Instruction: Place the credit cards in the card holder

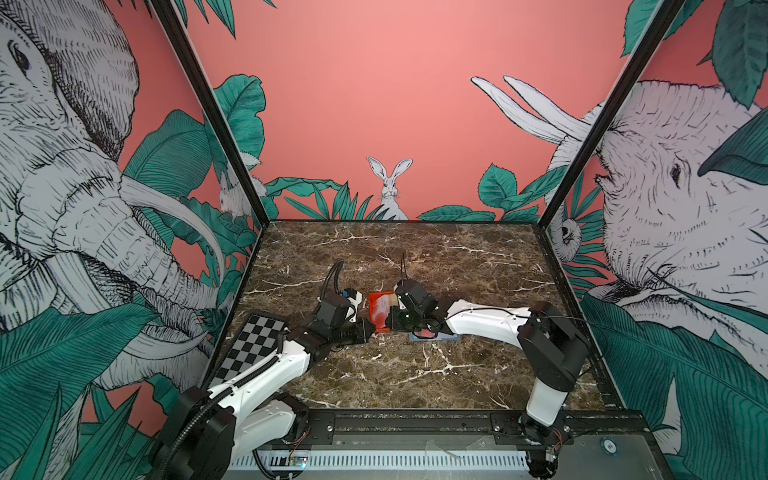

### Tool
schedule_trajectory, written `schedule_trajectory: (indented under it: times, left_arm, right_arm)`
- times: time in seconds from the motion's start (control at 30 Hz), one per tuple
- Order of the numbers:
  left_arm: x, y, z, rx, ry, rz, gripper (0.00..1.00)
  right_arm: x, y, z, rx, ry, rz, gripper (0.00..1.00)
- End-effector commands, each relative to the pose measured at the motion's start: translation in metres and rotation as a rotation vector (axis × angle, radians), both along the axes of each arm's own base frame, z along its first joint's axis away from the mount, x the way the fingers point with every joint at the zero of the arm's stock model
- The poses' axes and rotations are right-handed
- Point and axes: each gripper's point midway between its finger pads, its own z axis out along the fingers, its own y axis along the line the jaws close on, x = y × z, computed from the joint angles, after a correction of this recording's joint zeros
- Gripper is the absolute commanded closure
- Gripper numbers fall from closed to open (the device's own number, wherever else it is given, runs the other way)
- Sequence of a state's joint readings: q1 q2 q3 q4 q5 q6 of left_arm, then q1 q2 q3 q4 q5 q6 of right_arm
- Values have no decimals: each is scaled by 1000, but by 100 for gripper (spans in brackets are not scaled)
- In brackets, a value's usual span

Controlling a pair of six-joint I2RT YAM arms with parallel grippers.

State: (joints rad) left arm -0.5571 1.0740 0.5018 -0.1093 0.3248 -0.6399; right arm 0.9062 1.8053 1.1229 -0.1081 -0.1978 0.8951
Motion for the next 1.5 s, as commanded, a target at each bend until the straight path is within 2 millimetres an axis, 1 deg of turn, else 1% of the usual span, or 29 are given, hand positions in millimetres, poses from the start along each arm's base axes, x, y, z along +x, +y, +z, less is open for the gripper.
schedule_trajectory:
  times: [0.0,0.17,0.27,0.5,0.63,0.73,0.87,1.1,1.27,1.4,1.43,1.47]
  left_arm:
    - [1,0,0,-14,-1,8,84]
    - [2,-1,1,-19,-3,5,87]
    - [1,-1,-1,-16,4,-1,88]
    - [0,0,-2,-17,4,5,89]
    - [1,-1,-1,-21,3,4,89]
    - [2,-2,-1,-23,2,4,89]
    - [3,-3,0,-25,0,3,90]
    - [4,-7,7,-46,-5,-6,90]
    - [6,-11,19,-86,-19,-10,88]
    - [7,-19,31,-145,-21,-25,86]
    - [8,-21,36,-165,-26,-30,86]
    - [8,-24,41,-184,-26,-37,86]
  right_arm:
    - [3,9,1,16,-8,-1,81]
    - [5,12,-7,6,5,-6,82]
    - [5,14,-10,10,15,-4,83]
    - [7,16,-11,9,16,-3,86]
    - [7,16,-12,8,16,-5,89]
    - [7,16,-11,10,16,-5,93]
    - [7,14,0,22,-3,-9,98]
    - [4,4,24,30,-51,-5,100]
    - [4,-8,43,63,-72,7,100]
    - [3,-20,61,121,-84,23,100]
    - [4,-25,58,121,-77,22,100]
    - [3,-32,73,154,-97,23,100]
